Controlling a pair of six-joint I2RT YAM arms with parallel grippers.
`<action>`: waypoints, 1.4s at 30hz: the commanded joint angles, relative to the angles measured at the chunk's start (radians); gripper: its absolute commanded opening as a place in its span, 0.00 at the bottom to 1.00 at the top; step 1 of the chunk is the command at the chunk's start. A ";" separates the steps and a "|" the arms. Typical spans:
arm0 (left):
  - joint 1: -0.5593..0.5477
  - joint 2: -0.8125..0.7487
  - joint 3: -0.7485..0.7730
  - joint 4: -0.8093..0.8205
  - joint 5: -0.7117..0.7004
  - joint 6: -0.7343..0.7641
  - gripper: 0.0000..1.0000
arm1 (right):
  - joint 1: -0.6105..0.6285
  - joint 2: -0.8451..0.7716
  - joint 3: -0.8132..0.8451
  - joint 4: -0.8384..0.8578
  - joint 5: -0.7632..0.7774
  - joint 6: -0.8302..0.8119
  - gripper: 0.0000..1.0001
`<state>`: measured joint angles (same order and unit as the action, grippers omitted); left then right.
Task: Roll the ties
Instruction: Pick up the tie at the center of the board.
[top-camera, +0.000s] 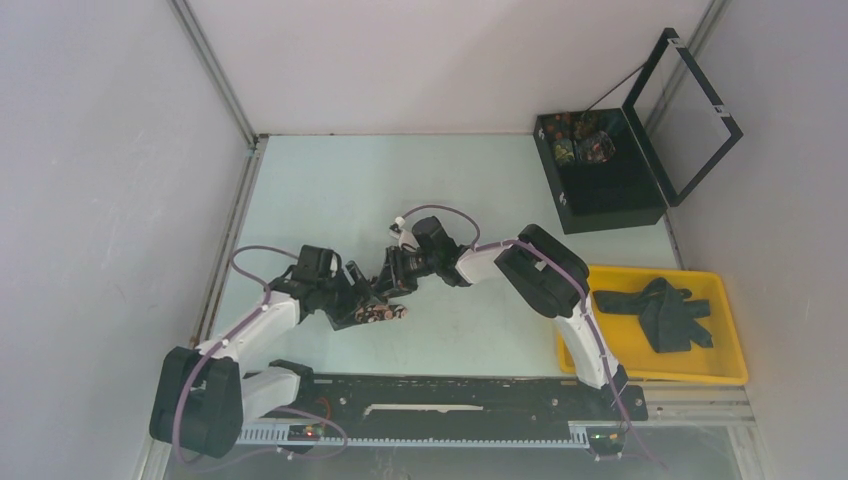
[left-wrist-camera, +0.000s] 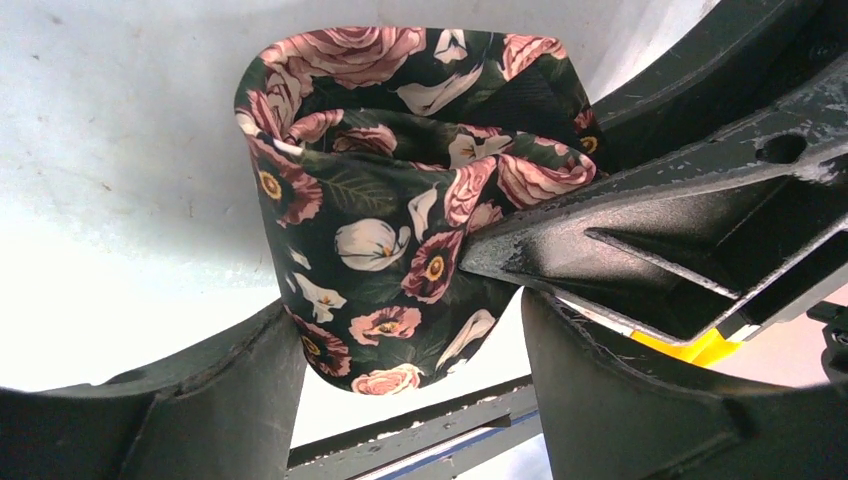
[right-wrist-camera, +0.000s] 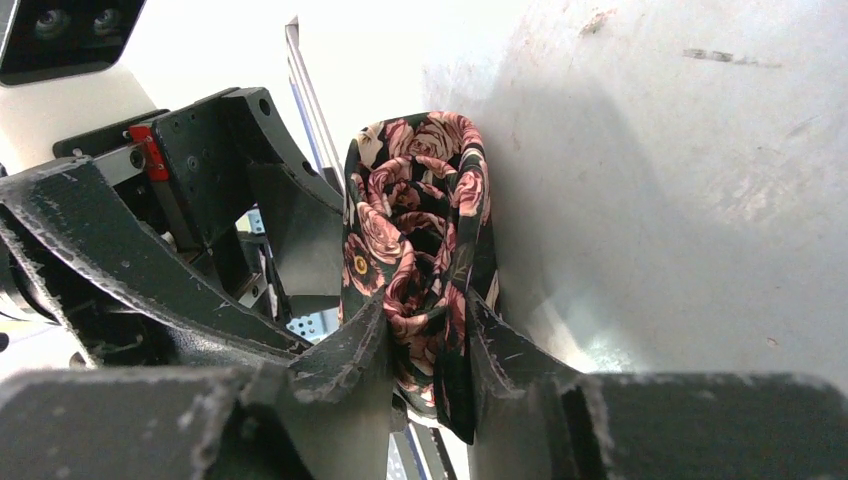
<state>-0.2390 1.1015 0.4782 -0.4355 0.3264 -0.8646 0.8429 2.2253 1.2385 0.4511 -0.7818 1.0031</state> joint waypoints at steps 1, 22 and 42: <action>0.018 -0.036 0.047 0.127 0.004 -0.064 0.78 | 0.038 -0.019 -0.003 -0.023 -0.096 0.030 0.26; 0.019 -0.195 0.164 -0.184 -0.087 0.012 0.80 | -0.112 -0.105 -0.002 -0.148 -0.091 0.065 0.25; 0.017 -0.257 0.119 -0.166 -0.105 0.080 0.77 | -0.231 -0.150 -0.003 -0.257 -0.092 -0.004 0.25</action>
<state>-0.2283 0.8730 0.5999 -0.6128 0.2382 -0.8249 0.6521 2.1612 1.2385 0.2192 -0.8539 1.0214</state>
